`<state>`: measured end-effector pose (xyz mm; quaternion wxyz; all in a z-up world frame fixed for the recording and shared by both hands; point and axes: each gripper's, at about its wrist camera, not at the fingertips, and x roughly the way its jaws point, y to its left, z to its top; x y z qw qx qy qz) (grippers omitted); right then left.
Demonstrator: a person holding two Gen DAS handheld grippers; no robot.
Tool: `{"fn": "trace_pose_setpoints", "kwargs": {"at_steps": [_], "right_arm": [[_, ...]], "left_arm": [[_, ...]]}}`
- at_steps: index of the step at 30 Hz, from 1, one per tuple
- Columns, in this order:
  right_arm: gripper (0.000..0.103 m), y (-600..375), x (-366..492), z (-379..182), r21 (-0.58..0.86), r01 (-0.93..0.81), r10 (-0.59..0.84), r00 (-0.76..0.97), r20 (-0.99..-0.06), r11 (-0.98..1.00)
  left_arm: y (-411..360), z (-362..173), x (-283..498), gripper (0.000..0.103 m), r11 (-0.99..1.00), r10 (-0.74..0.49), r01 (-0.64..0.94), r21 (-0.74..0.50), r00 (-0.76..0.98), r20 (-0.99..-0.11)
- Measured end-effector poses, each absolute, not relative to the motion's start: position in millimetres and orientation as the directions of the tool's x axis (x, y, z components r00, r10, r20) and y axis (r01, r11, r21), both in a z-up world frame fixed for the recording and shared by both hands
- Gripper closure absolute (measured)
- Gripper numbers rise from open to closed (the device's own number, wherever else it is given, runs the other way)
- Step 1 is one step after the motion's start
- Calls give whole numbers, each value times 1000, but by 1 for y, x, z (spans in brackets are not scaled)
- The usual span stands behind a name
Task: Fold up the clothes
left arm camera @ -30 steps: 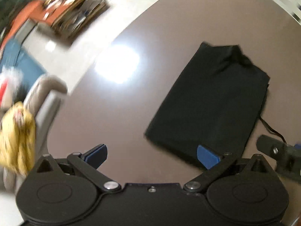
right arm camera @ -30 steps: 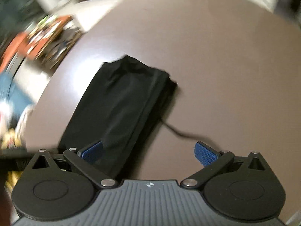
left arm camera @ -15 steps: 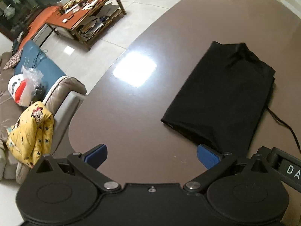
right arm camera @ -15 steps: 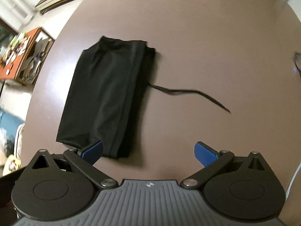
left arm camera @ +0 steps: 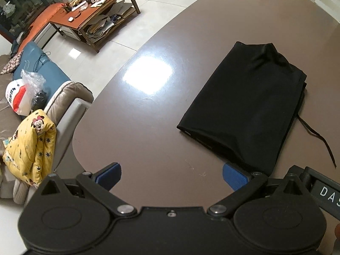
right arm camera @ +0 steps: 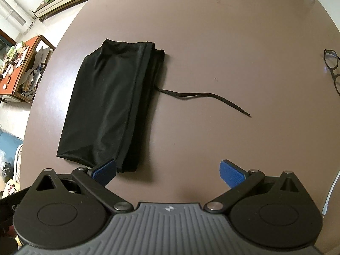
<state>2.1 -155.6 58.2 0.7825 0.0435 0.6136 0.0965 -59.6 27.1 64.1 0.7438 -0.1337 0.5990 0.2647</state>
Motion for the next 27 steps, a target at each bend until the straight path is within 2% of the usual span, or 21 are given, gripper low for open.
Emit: {"fn": "trace_pose_setpoints", "kwargs": {"at_steps": [1, 3, 4, 5, 6, 7, 8, 10, 13, 16, 18, 19, 20, 22, 25, 27], "right_arm": [[2, -157, 4, 60, 196, -117, 220, 252, -942, 974], [13, -166, 11, 69, 241, -177, 294, 403, -867, 954], [23, -172, 22, 68, 290, -207, 353, 416, -838, 934], [33, -177, 34, 66, 343, -236, 414, 419, -808, 909], [37, -183, 53, 58, 436, -248, 500, 361, -787, 865], [50, -189, 73, 51, 524, -253, 581, 305, -754, 813], [55, -194, 88, 43, 594, -239, 641, 277, -716, 768], [55, -197, 117, 29, 617, -236, 660, 270, -701, 751], [68, -182, 128, 30, 446, -358, 559, 337, -758, 820], [65, -161, 118, 45, 303, -476, 492, 345, -799, 825], [44, -139, 95, 65, 137, -586, 412, 368, -833, 799], [17, -135, 89, 69, 103, -600, 397, 381, -835, 793], [0, -131, 75, 78, 42, -611, 367, 417, -832, 790], [0, -132, 63, 87, 9, -602, 344, 444, -828, 798], [0, -146, 56, 91, 52, -555, 329, 413, -849, 830], [0, -157, 50, 91, 105, -488, 321, 384, -866, 867]], "left_arm": [[30, 63, -61, 1, 818, 212, -569, 86, 160, -964], [39, 56, -64, 1, 805, 155, -593, -10, 227, -961], [44, 50, -66, 1, 793, 117, -606, -66, 258, -959], [53, 40, -70, 2, 757, 55, -638, -141, 277, -959], [58, 33, -73, 4, 724, 2, -659, -204, 298, -955], [64, 27, -77, 4, 688, -46, -676, -263, 320, -946], [68, 22, -79, 4, 662, -73, -686, -301, 341, -937], [74, 10, -82, 4, 621, -92, -713, -325, 346, -934], [67, 13, -79, 7, 663, -53, -694, -280, 329, -943], [45, 24, -62, 7, 782, -3, -600, -166, 262, -965], [24, 35, -49, 5, 867, 62, -495, -58, 223, -973], [19, 37, -46, 5, 882, 90, -471, -20, 210, -973], [14, 41, -43, 5, 897, 118, -442, 17, 204, -972], [10, 45, -42, 5, 913, 114, -408, 22, 202, -973], [12, 48, -41, 4, 925, 74, -380, 0, 181, -981], [7, 56, -43, 4, 943, 111, -330, 36, 211, -971]]}}
